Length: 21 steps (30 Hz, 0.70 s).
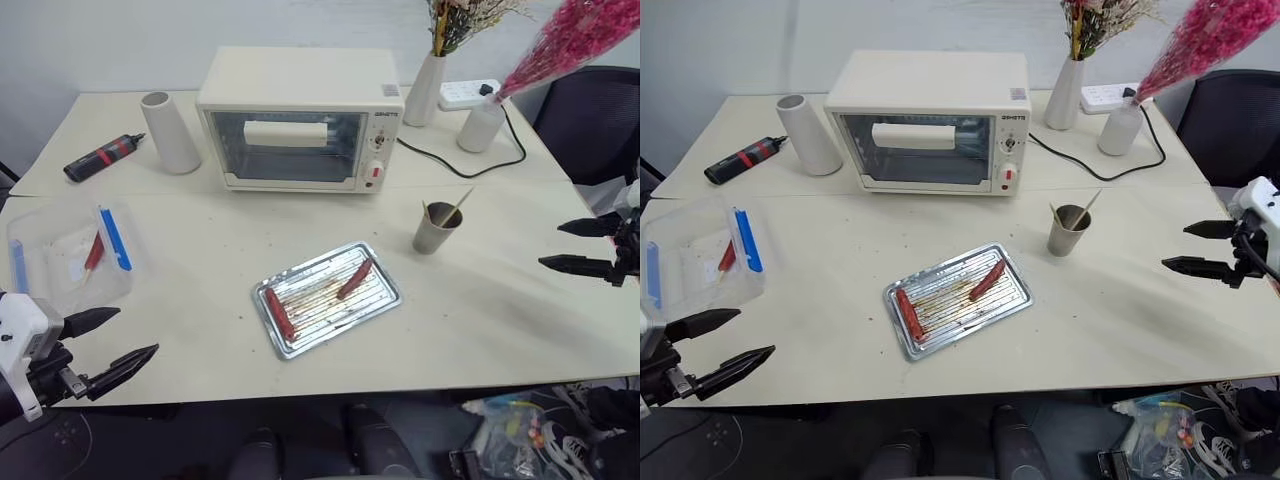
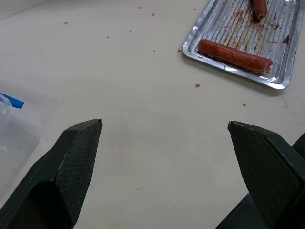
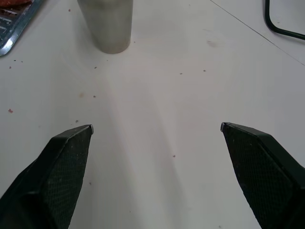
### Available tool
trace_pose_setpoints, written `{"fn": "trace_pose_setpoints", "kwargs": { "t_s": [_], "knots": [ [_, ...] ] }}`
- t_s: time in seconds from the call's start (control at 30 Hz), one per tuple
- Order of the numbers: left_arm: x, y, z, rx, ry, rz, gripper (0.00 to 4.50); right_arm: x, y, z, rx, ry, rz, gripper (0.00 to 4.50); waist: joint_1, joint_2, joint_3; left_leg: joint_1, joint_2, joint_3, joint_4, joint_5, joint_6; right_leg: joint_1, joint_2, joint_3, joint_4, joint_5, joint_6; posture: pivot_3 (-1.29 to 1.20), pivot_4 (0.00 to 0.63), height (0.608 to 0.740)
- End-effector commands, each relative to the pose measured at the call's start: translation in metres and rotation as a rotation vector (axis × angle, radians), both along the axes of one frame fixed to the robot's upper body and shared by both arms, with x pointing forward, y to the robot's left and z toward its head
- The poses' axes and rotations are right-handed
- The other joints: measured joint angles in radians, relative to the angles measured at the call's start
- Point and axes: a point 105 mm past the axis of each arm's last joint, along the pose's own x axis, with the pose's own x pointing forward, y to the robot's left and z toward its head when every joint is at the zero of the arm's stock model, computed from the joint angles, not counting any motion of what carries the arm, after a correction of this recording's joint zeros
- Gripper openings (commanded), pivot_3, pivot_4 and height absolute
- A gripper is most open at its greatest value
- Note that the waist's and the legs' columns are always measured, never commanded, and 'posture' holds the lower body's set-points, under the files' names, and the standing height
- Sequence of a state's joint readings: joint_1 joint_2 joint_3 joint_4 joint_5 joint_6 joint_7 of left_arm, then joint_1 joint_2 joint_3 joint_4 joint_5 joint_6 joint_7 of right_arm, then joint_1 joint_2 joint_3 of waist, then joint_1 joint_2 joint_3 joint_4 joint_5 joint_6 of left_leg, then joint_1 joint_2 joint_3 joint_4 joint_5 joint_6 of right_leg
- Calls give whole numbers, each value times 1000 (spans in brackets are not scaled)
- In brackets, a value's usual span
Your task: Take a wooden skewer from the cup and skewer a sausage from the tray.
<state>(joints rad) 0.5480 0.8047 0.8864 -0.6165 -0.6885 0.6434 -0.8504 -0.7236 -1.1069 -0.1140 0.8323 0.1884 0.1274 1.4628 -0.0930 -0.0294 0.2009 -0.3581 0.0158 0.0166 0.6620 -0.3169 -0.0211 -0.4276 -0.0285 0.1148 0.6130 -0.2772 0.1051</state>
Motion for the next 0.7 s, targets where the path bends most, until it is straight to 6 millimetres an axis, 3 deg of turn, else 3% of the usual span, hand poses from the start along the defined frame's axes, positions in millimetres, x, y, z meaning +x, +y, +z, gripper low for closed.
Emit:
{"fn": "trace_pose_setpoints", "kwargs": {
  "t_s": [0.03, 0.37, 0.7],
  "knots": [
    [-2, 1, 5, 43, -12, -11, 4480, -1, -2, 10, 14, -50, -1, 4500, 0, 0, 0, 0, 0, 0, 0, 0, 0, 0, 0, 0, 0, 0, 0, 0, 150, 740],
    [2, 4, 7, 41, -34, 7, 4480, 1, -6, 11, 18, -71, -20, 4500, 0, 0, 0, 0, 0, 3, 0, 0, 0, 0, 0, 0, 0, 0, 0, 0, 150, 740],
    [-3, -11, 0, -12, -13, -5, 4480, -1, -15, 5, 18, -52, -73, 4500, -10, 0, 0, 2, 0, 3, 0, 0, 0, 0, 0, 1, 3, 0, 0, 0, 150, 740]
  ]
}}
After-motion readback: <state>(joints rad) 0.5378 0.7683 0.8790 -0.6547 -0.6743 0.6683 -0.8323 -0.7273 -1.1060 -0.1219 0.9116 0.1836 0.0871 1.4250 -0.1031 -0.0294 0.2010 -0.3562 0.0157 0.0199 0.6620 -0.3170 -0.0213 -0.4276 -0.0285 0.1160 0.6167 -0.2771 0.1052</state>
